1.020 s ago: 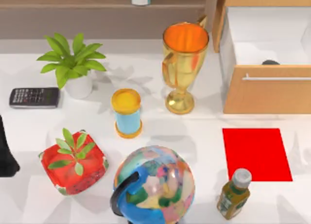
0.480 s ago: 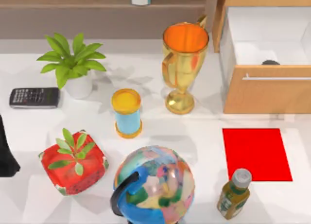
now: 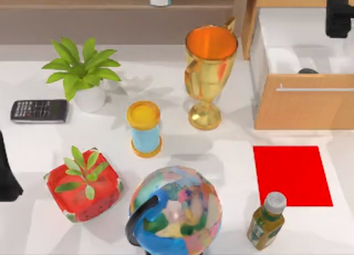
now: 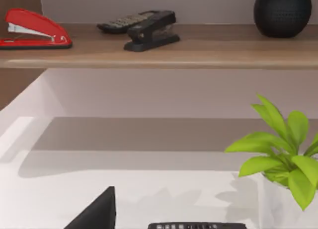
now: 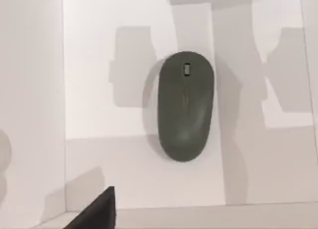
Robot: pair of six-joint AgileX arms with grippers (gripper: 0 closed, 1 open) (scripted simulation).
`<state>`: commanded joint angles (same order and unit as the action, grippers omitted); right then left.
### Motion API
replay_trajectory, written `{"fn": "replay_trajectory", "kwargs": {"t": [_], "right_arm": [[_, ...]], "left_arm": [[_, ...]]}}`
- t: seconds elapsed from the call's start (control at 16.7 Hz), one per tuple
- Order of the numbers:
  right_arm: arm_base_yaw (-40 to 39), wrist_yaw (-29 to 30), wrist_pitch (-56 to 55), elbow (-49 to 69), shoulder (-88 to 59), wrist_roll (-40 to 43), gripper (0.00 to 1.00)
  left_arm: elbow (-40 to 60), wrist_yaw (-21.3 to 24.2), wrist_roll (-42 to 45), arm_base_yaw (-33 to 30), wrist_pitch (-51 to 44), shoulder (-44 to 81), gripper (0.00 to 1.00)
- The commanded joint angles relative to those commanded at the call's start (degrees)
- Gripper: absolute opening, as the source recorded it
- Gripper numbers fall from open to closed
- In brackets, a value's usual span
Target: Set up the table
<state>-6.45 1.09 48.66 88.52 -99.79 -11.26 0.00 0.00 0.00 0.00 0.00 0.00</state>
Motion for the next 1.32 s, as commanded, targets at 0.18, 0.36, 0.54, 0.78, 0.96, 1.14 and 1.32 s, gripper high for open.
{"fn": "replay_trajectory", "kwargs": {"t": [0.18,0.36,0.54,0.78,0.96,1.14,1.32], "right_arm": [[-1.06,0.05,8.12,14.42,-16.95,-2.08,1.00],[-1.58,0.28,14.71,25.19,-29.68,-3.63,1.00],[-1.58,0.55,18.65,32.06,-37.06,-4.63,1.00],[-1.52,0.67,19.73,34.63,-39.26,-4.99,1.00],[-1.32,0.63,19.63,34.46,-39.21,-4.94,1.00],[-1.34,0.66,19.30,34.03,-39.05,-4.92,1.00],[-1.40,0.68,18.44,32.90,-38.76,-4.92,1.00]], "left_arm": [[0.00,0.00,0.00,0.00,0.00,0.00,1.00],[0.00,0.00,0.00,0.00,0.00,0.00,1.00],[0.00,0.00,0.00,0.00,0.00,0.00,1.00],[0.00,0.00,0.00,0.00,0.00,0.00,1.00],[0.00,0.00,0.00,0.00,0.00,0.00,1.00],[0.00,0.00,0.00,0.00,0.00,0.00,1.00],[0.00,0.00,0.00,0.00,0.00,0.00,1.00]]}}
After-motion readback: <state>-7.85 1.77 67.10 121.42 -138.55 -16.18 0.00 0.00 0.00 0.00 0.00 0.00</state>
